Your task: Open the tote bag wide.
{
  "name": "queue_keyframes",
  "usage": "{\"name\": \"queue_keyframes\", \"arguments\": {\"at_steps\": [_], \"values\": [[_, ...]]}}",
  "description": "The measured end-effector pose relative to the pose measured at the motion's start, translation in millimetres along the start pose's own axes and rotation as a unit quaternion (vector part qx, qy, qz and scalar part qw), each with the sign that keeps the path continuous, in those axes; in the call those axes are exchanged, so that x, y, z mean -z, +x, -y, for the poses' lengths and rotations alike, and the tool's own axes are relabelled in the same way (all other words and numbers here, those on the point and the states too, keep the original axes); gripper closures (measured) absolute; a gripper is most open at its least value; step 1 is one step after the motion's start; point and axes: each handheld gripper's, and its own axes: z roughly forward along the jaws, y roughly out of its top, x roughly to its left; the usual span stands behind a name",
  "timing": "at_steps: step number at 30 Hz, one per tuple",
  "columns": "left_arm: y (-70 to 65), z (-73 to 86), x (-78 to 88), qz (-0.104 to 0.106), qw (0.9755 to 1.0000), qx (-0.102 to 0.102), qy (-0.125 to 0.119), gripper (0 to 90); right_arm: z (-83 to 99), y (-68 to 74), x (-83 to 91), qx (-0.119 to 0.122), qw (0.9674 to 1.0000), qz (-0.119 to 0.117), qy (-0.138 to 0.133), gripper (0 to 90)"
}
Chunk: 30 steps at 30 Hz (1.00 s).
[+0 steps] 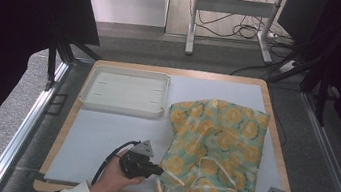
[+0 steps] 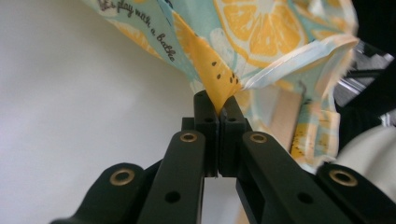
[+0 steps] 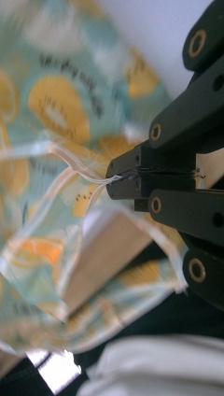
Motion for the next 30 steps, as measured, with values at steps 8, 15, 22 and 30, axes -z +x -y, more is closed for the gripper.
{"name": "queue_keyframes", "arguments": {"at_steps": [8, 15, 22, 30], "values": [[-9.7, -3.8, -19.5, 0.006, 0.9997, -0.013, 0.02, 89.0, -3.2, -28.1, -9.2, -0.02, 0.9993, 0.029, 0.005, 88.1], [4.2, -3.3, -16.9, -0.016, 0.9998, 0.008, 0.007, 86.8, -7.8, -31.4, -11.3, -0.017, 0.999, 0.041, 0.002, 88.0], [7.1, -1.2, -8.6, -0.027, 0.9995, 0.004, -0.018, 71.9, -7.8, -31.5, -9.7, -0.012, 0.9988, 0.047, -0.003, 87.8], [17.9, -3.8, 16.3, -0.018, 0.9965, 0.023, -0.078, 43.3, -6.1, -32.0, -6.7, -0.013, 0.9986, 0.05, -0.005, 87.9]]}}
